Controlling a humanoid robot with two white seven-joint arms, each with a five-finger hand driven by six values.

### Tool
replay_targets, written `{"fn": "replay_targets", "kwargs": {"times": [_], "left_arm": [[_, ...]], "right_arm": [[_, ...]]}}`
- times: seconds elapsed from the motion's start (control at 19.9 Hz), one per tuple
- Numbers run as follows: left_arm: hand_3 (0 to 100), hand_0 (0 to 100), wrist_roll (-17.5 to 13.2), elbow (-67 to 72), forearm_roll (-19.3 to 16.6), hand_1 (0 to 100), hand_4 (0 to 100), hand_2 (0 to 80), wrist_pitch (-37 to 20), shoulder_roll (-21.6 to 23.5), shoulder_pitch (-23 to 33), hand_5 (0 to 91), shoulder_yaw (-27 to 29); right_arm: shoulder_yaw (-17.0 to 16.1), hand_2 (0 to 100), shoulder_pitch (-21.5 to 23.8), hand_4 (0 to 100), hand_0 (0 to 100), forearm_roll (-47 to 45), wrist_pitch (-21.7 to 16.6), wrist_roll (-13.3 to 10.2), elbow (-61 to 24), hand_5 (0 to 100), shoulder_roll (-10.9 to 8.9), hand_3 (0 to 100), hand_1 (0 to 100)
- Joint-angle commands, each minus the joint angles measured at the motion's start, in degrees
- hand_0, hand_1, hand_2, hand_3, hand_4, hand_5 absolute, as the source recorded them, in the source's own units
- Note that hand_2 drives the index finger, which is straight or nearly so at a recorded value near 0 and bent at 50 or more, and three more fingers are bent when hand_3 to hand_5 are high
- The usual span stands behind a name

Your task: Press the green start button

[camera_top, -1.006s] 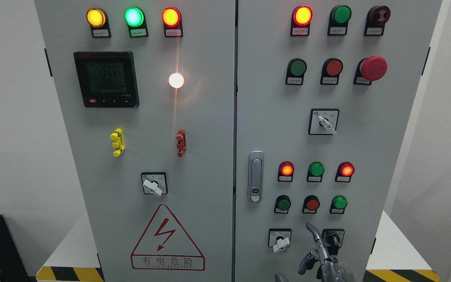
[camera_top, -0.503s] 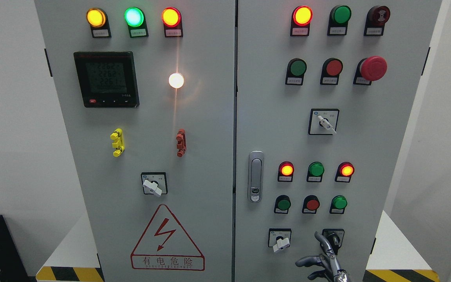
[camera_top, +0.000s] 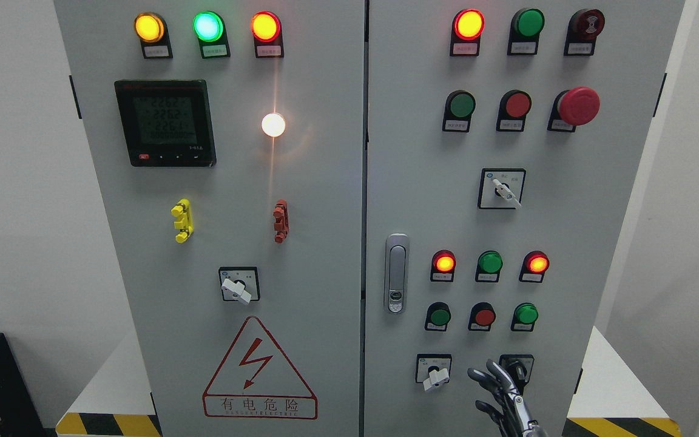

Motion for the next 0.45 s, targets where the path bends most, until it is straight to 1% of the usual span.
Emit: {"fn": "replay_targets", "kwargs": {"times": [0.0,0.4], "left_arm": [[0,12,0.0,-1.6,0.0,56,0,0.0,0.0,0.0,0.1,0.0,0.0],[0,12,-0.1,-1.6,0.0,56,0,0.0,0.0,0.1,0.0,0.0,0.0]], "right_arm": [[-0.9,0,0.8,0,0,-3.9,0.3,0.3,-1.6,0,-0.20,5,10],[-1.1,0,1.1,0,0,-4.1,0.4,0.3,-1.6,0,-0.29,2,8]]}}
